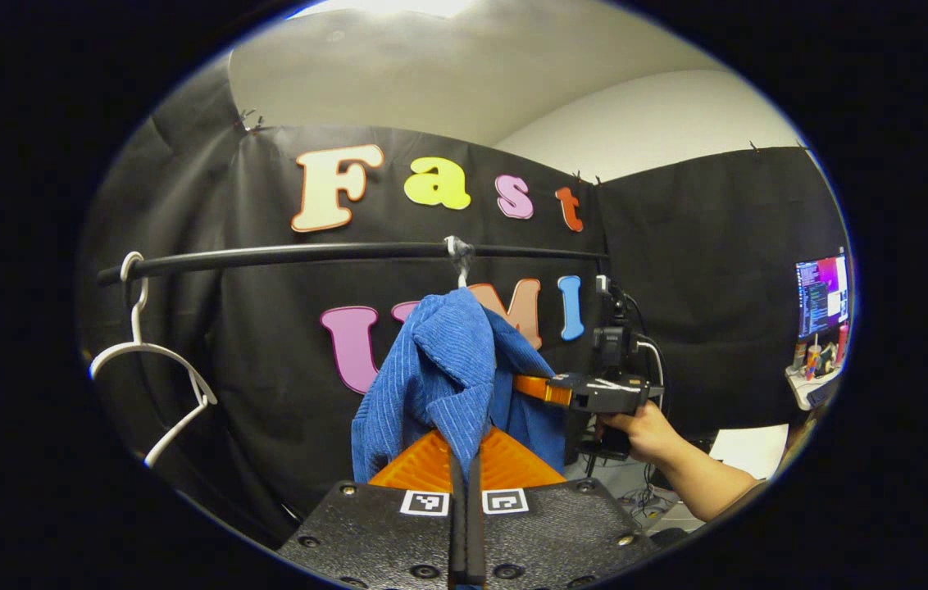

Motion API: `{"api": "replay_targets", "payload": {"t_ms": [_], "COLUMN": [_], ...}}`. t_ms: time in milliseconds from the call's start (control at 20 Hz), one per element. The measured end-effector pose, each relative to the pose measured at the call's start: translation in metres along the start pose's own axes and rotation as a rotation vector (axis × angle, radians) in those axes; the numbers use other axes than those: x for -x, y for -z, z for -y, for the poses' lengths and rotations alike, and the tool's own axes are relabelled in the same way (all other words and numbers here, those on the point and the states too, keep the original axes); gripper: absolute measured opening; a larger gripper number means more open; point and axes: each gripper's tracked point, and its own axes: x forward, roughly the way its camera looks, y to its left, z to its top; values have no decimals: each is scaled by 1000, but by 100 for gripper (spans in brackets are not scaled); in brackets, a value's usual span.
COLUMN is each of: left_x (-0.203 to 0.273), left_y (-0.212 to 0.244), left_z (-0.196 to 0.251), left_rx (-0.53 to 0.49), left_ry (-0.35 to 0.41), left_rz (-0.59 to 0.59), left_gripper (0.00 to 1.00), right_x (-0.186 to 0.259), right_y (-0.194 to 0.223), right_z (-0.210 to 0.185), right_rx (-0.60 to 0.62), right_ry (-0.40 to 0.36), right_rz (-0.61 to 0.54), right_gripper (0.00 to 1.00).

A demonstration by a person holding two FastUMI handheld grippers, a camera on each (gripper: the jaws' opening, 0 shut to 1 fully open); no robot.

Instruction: Grasp the clothes on the hanger with both hands and then place them into the laundry hamper below.

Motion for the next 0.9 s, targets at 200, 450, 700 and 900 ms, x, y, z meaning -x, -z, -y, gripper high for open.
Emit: {"api": "replay_targets", "payload": {"t_ms": [200,450,700,900], "left_x": [4,29,4,-27], "left_y": [-6,6,28,47], "left_z": [-13,5,15,2], "left_rx": [-44,-158,-164,-137], "left_ry": [50,84,2,-124], "left_rz": [-41,-20,-46,-72], "left_gripper": [1,11,5,58], "right_x": [6,12,11,11], "right_y": [-21,-23,-23,-22], "right_z": [11,11,13,12], "right_rx": [131,130,125,121], "right_ry": [125,145,153,147], "right_rz": [45,61,62,60], "right_gripper": [2,2,2,0]}}
